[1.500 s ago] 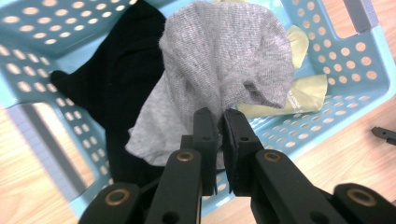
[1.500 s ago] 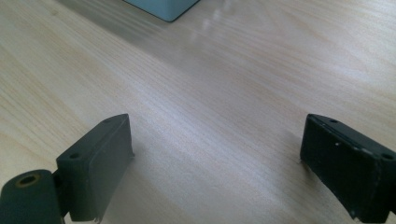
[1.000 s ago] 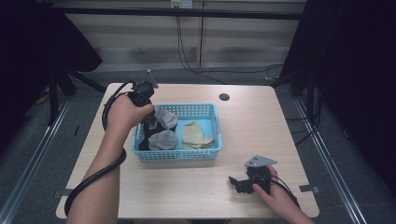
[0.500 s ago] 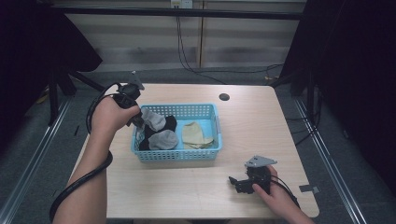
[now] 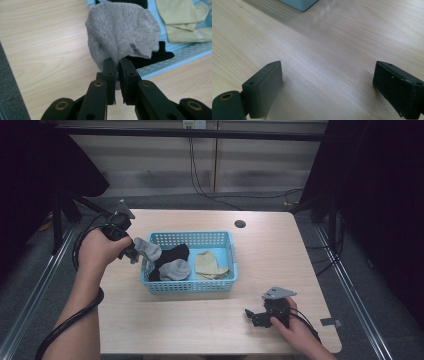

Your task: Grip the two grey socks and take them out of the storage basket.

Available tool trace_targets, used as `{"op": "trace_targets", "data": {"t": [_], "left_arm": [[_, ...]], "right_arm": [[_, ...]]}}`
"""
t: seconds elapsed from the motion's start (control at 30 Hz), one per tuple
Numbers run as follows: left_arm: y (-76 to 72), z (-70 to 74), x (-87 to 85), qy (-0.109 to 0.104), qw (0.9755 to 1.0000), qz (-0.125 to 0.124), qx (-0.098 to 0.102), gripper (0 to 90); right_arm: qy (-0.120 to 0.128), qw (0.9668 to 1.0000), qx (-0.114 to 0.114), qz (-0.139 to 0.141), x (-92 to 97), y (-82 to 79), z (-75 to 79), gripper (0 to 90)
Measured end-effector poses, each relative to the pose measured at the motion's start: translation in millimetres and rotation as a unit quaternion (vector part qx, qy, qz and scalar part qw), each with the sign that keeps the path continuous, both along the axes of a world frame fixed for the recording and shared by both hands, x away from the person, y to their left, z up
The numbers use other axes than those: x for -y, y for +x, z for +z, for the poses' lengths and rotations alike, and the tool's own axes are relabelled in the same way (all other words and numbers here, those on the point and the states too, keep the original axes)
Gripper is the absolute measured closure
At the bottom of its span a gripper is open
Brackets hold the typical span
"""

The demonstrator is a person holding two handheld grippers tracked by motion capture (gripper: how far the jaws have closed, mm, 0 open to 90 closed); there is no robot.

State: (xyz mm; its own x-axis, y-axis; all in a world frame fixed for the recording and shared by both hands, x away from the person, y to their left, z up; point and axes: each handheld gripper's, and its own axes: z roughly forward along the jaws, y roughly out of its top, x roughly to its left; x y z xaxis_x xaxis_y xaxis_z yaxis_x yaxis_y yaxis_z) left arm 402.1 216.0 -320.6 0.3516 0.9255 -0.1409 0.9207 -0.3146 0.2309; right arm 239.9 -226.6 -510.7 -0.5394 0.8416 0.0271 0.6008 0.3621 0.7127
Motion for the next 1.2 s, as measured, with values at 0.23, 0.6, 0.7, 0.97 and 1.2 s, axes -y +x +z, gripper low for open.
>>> {"op": "trace_targets", "data": {"t": [0.23,0.6,0.7,0.97,1.2], "left_arm": [[-4.6,-7.6,-19.7,0.002,0.9998,0.018,-0.004,83.2],[-11.9,-16.6,-42.7,0.0,0.9992,0.039,0.003,82.6],[-13.4,-16.4,-47.8,-0.003,0.9988,0.047,0.006,82.5],[-17.6,-22.0,-61.2,-0.003,0.9979,0.064,0.006,81.8],[-19.2,-39.9,-66.3,-0.003,0.9974,0.073,0.0,81.0]], "right_arm": [[0.0,1.0,0.0,0.0,0.0,0.0,0.0,8.6],[0.0,1.0,0.0,0.0,0.0,0.0,0.0,8.6],[0.0,1.0,0.0,0.0,0.0,0.0,0.0,8.6],[0.0,1.0,-0.001,-0.001,-0.2,-0.1,0.0,8.6],[-0.001,1.0,0.003,0.003,0.2,0.4,-0.3,8.6]]}}
